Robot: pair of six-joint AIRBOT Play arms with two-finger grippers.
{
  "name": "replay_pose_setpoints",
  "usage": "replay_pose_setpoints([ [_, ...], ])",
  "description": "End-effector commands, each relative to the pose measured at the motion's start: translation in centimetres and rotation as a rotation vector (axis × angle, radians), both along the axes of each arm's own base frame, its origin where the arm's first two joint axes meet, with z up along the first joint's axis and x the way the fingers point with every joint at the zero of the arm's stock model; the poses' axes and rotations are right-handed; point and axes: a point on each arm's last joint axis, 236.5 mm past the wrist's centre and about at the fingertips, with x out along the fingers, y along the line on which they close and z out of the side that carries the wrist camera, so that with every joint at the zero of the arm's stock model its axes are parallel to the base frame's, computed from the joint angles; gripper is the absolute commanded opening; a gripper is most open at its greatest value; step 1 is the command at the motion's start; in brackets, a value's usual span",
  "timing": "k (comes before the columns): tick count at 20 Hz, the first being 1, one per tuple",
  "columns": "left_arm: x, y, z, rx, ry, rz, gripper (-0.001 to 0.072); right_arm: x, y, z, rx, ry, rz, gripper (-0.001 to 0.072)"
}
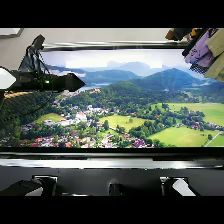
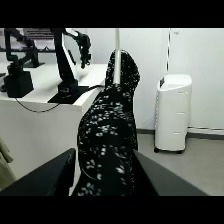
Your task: Fold the clothes and pants, and hang the long-sleeved shirts on hangers.
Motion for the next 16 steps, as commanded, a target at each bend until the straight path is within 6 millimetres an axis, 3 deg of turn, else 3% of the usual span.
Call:
replay_pose_setpoints([
  [1, 0.0, 0.1, 0.0, -0.033, 0.043, 0.045, 0.0670, -2.9, 4.3, 3.7, -0.087, -0.077, 0.025, 0.0434],
  [2, 0.0, 0.2, 0.0, -0.038, 0.050, 0.054, 0.0670, -3.4, 6.3, 5.6, -0.138, -0.149, 0.069, 0.0434],
  [4, 0.0, 0.2, 0.0, -0.038, 0.049, 0.054, 0.0670, -1.6, 9.6, 7.5, -0.162, -0.260, 0.243, 0.0432],
  [5, 0.0, 0.2, 0.0, -0.041, 0.052, 0.057, 0.0670, 0.8, 10.9, 7.3, -0.131, -0.287, 0.370, 0.0431],
  [7, 0.0, 0.3, 0.1, -0.046, 0.058, 0.067, 0.0670, 8.7, 14.3, 5.0, -0.032, -0.220, 0.708, 0.0416],
  [9, 0.0, 0.8, -0.3, -0.025, 0.063, 0.072, 0.0670, 16.6, 18.3, -0.1, 0.088, -0.045, 0.993, 0.0392],
  [10, -0.2, 1.3, -0.8, 0.001, 0.075, 0.071, 0.0670, 20.0, 20.2, -4.0, 0.163, 0.088, 1.077, 0.0392],
  [12, -0.9, 2.5, -2.0, 0.076, 0.107, 0.062, 0.0669, 24.8, 24.3, -13.1, 0.286, 0.407, 1.175, 0.0392],
  [14, -1.6, 4.1, -2.9, 0.161, 0.120, 0.065, 0.0669, 27.1, 29.7, -20.5, 0.355, 0.617, 1.276, 0.0393],
  [16, -2.3, 6.3, -3.3, 0.254, 0.096, 0.082, 0.0668, 26.4, 35.0, -27.9, 0.452, 0.817, 1.372, 0.0393],
])
